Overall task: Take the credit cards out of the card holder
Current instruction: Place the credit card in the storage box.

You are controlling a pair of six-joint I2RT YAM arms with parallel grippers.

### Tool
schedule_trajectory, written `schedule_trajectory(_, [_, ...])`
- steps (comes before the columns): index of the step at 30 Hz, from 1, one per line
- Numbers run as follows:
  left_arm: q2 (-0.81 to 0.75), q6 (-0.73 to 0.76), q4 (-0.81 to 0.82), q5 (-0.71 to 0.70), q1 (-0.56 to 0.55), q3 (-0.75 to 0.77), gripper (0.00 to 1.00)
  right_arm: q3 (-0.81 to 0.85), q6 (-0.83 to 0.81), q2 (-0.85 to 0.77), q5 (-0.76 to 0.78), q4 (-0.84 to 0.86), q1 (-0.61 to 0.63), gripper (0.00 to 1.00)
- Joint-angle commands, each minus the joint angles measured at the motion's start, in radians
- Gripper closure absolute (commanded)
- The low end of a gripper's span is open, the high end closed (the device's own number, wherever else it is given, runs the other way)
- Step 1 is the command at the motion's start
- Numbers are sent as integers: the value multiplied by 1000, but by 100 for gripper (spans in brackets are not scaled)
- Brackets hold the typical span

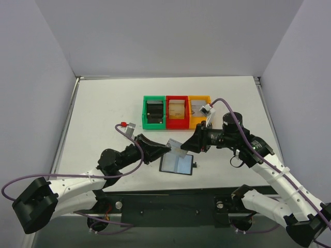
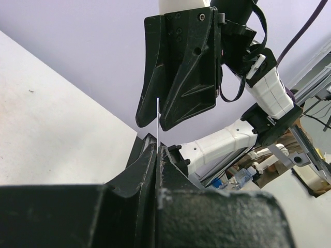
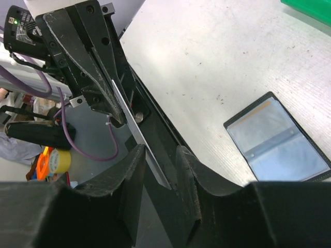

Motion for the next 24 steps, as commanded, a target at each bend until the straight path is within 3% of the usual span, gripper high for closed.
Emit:
schedule_trajectory(1, [2, -39, 118, 0, -4, -9, 100, 7, 16, 8, -53, 80, -4, 75])
schedule_trajectory(12, [65, -144, 247, 104, 36, -17, 100, 23, 69, 23, -211, 149, -31, 75])
schedule_trajectory(24, [90, -193, 319, 152, 67, -17, 100, 65, -4, 40, -265, 10, -63, 80])
